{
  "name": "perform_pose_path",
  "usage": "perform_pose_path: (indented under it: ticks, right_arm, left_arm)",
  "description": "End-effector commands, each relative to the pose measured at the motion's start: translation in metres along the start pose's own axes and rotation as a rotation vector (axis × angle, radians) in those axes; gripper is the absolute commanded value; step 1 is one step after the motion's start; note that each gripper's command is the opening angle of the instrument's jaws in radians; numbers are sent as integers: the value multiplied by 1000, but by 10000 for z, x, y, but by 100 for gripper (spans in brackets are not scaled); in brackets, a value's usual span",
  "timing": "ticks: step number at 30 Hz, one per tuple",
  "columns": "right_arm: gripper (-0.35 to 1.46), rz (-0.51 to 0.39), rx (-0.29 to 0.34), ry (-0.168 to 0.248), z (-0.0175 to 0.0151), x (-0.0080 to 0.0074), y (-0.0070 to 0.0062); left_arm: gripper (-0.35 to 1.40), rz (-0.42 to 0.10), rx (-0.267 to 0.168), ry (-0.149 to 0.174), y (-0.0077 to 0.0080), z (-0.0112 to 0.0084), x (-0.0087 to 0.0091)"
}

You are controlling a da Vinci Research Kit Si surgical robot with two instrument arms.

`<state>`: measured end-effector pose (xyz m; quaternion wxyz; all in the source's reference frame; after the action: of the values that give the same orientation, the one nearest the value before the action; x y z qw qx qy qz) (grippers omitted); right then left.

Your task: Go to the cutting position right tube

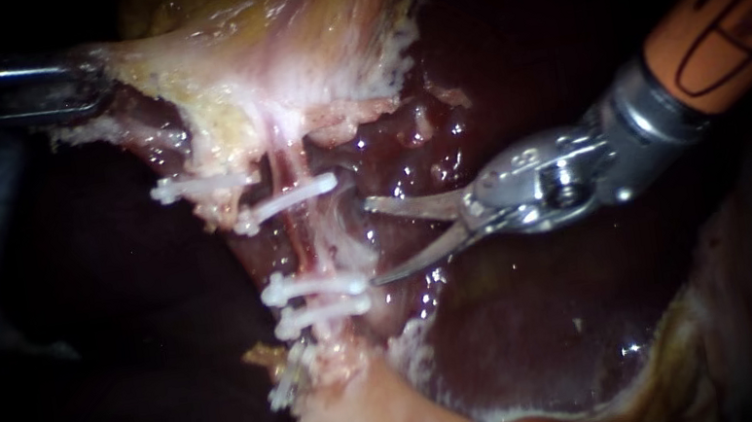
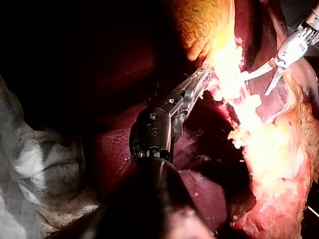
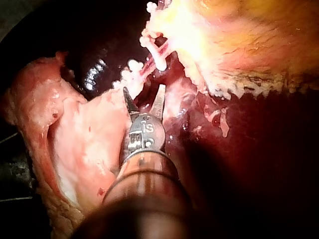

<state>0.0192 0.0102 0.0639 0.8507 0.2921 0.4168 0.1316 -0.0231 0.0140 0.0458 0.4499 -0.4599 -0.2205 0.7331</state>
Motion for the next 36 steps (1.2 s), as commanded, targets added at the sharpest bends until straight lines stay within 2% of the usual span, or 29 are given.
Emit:
perform_pose_path:
  ticks: [1, 9, 17, 25, 36]
  right_arm:
    - [145, 4, 5, 10, 3, 0, 1]
    - [145, 38, 63, 70, 26, 10, 11]
    - [141, -3, 145, 125, 35, 18, 10]
    - [136, -24, 197, 148, 49, 28, 11]
    - [135, -5, 214, 182, 81, 41, 12]
  left_arm:
    - [-35, 0, 0, 0, 0, 0, 0]
    - [-35, 0, 1, 0, 0, 0, 0]
    - [-35, 0, 1, 0, 0, 1, -1]
    - [-35, 1, 4, 1, 0, 2, -1]
    - [-35, 1, 5, 2, 0, 3, -1]
